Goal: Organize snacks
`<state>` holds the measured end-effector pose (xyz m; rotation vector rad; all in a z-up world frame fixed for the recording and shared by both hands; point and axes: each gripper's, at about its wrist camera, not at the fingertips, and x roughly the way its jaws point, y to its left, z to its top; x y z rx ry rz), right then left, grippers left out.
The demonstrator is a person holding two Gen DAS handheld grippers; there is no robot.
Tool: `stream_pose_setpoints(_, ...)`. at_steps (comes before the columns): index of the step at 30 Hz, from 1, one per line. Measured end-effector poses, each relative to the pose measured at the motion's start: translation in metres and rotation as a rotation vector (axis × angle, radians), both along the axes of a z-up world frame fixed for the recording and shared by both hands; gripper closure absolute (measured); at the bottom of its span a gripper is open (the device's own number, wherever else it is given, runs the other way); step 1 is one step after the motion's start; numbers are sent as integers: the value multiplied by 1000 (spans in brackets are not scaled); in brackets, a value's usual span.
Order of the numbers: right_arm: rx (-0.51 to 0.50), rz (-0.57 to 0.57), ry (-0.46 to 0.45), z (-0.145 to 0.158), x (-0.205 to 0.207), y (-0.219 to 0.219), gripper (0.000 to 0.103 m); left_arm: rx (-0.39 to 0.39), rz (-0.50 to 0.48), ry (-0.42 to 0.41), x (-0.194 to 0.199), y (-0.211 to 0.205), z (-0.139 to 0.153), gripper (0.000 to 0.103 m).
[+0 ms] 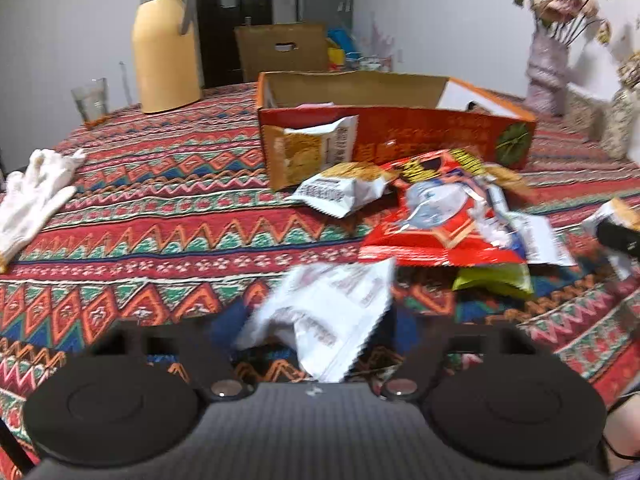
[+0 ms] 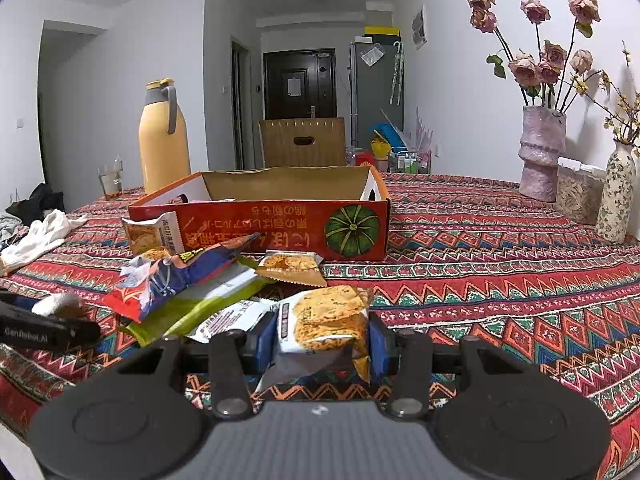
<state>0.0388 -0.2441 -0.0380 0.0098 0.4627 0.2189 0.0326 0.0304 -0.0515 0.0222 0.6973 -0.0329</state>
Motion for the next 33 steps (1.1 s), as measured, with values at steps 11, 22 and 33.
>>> stream_pose_setpoints(11,-4,2,-1,0,-2,1,57,-41,-7,-23,-2,4,6,82)
stream_pose_setpoints(22,-6,4,-12,5,-4,1,57,-44,-7,-92,-7,1,24,82)
stream_pose_setpoints(33,-7,13,-74,27,20,8,57,-51,-12,-188,18,-10,60,82)
